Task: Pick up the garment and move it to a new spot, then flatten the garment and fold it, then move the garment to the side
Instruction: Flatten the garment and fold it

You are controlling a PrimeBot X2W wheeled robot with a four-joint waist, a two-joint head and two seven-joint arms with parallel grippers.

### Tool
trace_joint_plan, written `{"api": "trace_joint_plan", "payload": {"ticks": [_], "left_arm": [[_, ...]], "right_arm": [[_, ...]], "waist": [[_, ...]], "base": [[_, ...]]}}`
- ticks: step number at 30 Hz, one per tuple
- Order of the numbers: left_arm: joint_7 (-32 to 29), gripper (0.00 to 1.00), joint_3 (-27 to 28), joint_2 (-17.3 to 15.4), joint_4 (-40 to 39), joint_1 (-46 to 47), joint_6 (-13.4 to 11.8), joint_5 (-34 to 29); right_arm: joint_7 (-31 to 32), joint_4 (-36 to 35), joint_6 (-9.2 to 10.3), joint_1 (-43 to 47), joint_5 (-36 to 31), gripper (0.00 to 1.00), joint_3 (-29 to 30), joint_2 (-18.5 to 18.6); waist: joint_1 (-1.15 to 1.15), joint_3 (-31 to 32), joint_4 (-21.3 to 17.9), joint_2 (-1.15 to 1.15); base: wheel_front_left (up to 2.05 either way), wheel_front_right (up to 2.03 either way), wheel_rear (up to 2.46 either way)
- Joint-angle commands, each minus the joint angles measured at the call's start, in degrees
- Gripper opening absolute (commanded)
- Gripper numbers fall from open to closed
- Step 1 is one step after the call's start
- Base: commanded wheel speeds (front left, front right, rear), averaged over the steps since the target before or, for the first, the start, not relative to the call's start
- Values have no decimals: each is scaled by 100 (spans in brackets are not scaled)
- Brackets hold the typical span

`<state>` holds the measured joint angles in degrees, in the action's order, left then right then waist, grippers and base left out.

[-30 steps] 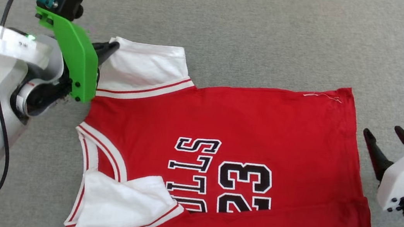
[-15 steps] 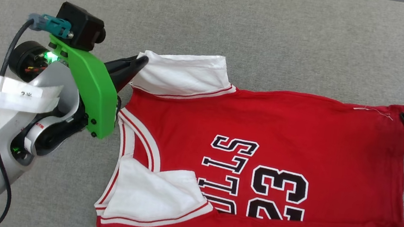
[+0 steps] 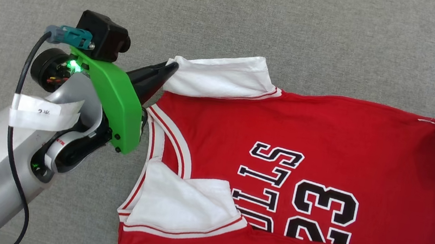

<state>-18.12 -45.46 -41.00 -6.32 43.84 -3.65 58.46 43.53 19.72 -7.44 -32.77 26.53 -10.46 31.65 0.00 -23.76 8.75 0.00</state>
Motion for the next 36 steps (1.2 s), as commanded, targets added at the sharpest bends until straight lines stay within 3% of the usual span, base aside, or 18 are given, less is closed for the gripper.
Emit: {"api": "trace_joint_plan", "payload": {"ticks": [1, 11, 21, 28, 36], "left_arm": [[53, 0, -1, 35, 59, -116, 49, -30], [342, 0, 38, 94, 437, -297, 27, -14], [799, 0, 82, 84, 583, -995, -212, 114], [1045, 0, 73, -10, 402, -1697, -433, 293], [1196, 0, -43, -208, 210, -2582, -661, 497]], "right_arm": [[1, 147, -5, 117, 81, 0, -204, -109], [-974, 469, -5, 173, 338, 0, -170, -93], [-2034, 482, -5, 928, 607, 0, 245, -208], [-2303, -49, -5, 1904, 1182, 0, 657, -452], [-2203, -721, -5, 2983, 1319, 0, 798, -530]], "waist": [[0, 2, 5, 0], [0, 425, -59, 0], [0, 1235, -100, 0], [0, 1651, -66, 0], [0, 1875, -123, 0]], "base": [[0, 0, 0], [0, 0, 0], [0, 0, 0], [0, 0, 0], [0, 0, 0]]}}
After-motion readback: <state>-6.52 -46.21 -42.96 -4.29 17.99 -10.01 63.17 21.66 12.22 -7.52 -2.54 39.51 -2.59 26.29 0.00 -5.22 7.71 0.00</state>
